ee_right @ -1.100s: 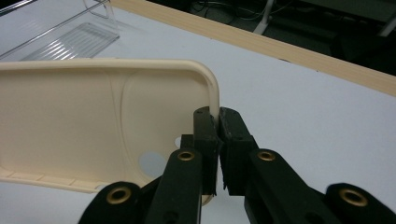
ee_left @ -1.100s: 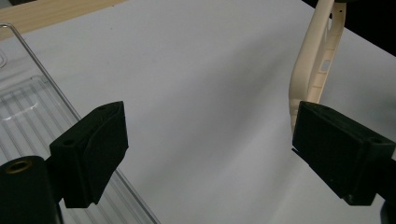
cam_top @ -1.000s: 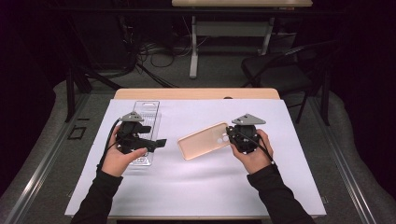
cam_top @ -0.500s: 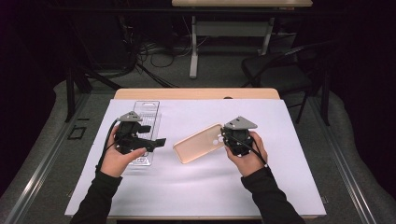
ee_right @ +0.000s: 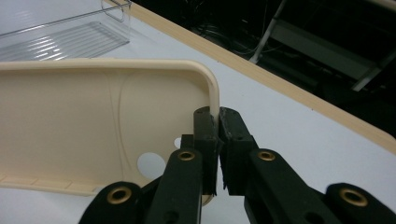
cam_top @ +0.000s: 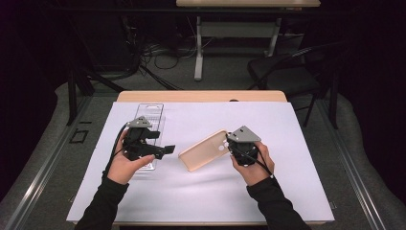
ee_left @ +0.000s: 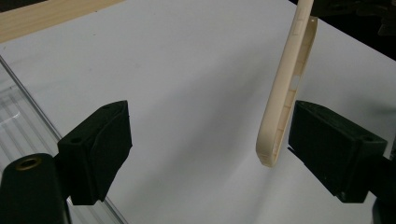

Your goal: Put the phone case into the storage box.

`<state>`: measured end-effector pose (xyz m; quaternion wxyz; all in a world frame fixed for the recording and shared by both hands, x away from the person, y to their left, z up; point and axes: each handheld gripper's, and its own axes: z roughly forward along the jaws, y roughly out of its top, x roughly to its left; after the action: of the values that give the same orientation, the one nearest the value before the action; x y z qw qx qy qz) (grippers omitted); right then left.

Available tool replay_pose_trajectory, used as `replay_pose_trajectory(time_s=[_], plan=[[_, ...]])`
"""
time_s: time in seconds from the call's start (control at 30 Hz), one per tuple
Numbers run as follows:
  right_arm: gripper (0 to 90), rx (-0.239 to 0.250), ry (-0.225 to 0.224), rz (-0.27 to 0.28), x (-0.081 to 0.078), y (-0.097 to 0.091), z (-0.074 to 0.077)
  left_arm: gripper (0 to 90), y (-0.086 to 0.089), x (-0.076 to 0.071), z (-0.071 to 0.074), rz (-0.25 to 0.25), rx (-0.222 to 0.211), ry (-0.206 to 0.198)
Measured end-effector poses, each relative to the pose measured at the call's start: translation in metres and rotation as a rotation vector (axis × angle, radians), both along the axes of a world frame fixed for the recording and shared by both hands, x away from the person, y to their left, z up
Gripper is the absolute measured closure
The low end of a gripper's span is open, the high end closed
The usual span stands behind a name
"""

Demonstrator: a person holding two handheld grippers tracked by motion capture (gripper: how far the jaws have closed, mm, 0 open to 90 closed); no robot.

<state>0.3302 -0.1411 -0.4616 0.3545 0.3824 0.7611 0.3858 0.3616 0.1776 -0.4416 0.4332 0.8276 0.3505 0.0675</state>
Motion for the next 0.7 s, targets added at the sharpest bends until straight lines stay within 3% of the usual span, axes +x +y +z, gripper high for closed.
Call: replay_pose_trajectory(time_s=[0.23, 0.7], plan=[[86.6, -0.046, -0.042, 0.019, -0.005, 0.006, -0.003, 15.1, -0.006, -0.002, -0.001, -0.015, 0.003, 0.001], [86.7, -0.089, -0.075, 0.050, -0.010, 0.014, -0.005, 15.9, -0.021, -0.005, -0.006, -0.061, 0.019, 0.014]])
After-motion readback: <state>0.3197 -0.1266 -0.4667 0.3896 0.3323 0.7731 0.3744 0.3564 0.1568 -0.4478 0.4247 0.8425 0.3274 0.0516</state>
